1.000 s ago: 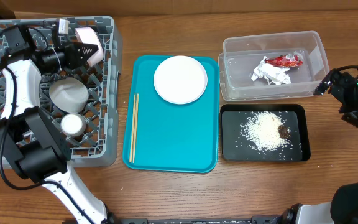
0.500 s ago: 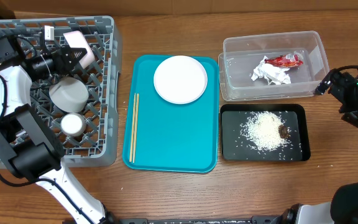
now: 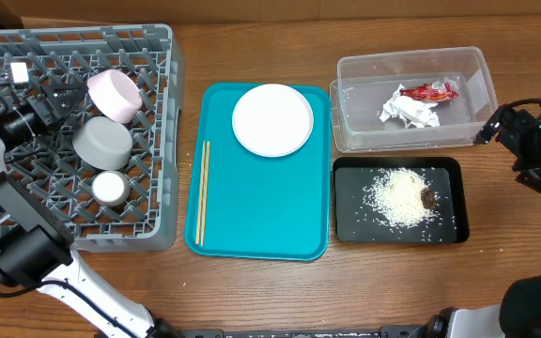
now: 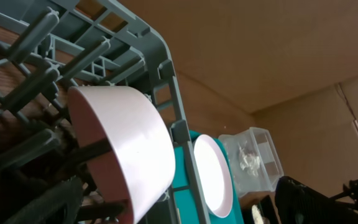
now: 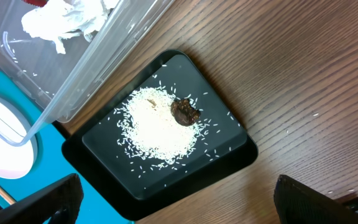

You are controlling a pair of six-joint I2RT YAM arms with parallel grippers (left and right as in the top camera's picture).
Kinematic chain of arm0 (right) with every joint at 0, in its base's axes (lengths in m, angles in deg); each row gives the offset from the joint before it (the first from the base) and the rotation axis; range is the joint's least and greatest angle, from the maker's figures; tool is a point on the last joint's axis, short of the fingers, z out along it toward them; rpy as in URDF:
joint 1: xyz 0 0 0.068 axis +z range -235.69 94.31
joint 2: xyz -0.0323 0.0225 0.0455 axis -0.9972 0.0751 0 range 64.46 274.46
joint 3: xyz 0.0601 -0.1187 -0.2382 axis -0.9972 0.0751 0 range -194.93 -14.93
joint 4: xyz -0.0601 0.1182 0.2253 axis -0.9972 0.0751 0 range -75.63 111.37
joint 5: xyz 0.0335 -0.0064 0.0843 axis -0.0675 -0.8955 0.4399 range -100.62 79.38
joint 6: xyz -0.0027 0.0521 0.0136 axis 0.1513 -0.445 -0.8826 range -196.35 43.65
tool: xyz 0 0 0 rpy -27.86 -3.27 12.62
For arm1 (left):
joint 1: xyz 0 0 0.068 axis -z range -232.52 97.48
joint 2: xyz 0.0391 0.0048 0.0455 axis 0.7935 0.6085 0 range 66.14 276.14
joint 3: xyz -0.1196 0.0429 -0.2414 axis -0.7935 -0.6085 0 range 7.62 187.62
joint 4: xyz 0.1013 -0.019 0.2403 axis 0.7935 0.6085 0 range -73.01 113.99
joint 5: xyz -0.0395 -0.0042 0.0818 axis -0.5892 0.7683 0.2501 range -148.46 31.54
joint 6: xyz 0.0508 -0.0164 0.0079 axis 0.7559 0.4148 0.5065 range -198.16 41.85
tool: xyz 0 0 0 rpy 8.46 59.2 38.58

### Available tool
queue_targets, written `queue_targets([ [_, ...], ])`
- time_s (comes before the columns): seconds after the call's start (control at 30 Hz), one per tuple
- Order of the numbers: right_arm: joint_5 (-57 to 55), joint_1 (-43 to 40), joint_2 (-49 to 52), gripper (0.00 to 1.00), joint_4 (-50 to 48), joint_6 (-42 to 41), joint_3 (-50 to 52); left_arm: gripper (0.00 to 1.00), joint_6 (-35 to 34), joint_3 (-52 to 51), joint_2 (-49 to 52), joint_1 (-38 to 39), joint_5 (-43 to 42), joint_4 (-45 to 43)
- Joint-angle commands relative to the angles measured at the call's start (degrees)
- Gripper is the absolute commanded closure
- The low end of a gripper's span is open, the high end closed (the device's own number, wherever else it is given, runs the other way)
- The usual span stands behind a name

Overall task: Sort waste into correct bins and load items into the dishwasher
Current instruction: 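Move the left gripper over the wooden chopsticks on the teal tray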

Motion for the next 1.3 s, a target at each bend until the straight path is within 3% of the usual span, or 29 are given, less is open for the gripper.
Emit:
queue_targets([
  [0.0,0.3,0.0,-0.6,0.00,-0.1,0.4,-0.5,0.00,-0.3,0.5,-8.0,0.5,3.5,2.4],
  [0.07,0.3,0.0,-0.6,0.00,0.2,0.4,-0.5,0.00,-0.4,0.5,-15.3,1.9,13.1,7.7],
  [0.17,0.3,0.0,-0.6,0.00,0.3,0.4,-0.5,0.00,-1.2,0.5,-21.0,4.1,20.9,12.1],
  [0.37,0.3,0.0,-0.6,0.00,0.3,0.3,-0.5,0.00,-10.6,0.5,-31.9,14.4,46.5,21.7],
  [0.47,0.3,0.0,-0.6,0.00,0.3,0.3,-0.5,0.00,-20.3,0.5,-34.8,23.4,59.8,27.4],
  [0.57,0.3,0.0,-0.6,0.00,0.3,0.3,-0.4,0.00,-20.3,0.5,-34.6,29.1,59.9,31.6],
  [0.67,0.3,0.0,-0.6,0.00,0.6,0.3,-0.4,0.00,-25.4,0.5,-34.7,32.3,64.3,37.1],
  [0.87,0.3,0.0,-0.6,0.00,0.5,0.3,-0.3,0.00,-24.5,-1.4,-37.5,40.1,66.7,42.5],
  [1.07,0.3,0.0,-0.6,0.00,0.5,0.3,-0.3,0.00,-28.9,-18.9,-47.4,46.0,69.0,30.5],
  [1.27,0.3,0.0,-0.6,0.00,0.5,0.3,-0.3,0.00,-24.1,-34.4,-46.7,47.0,68.7,15.5],
])
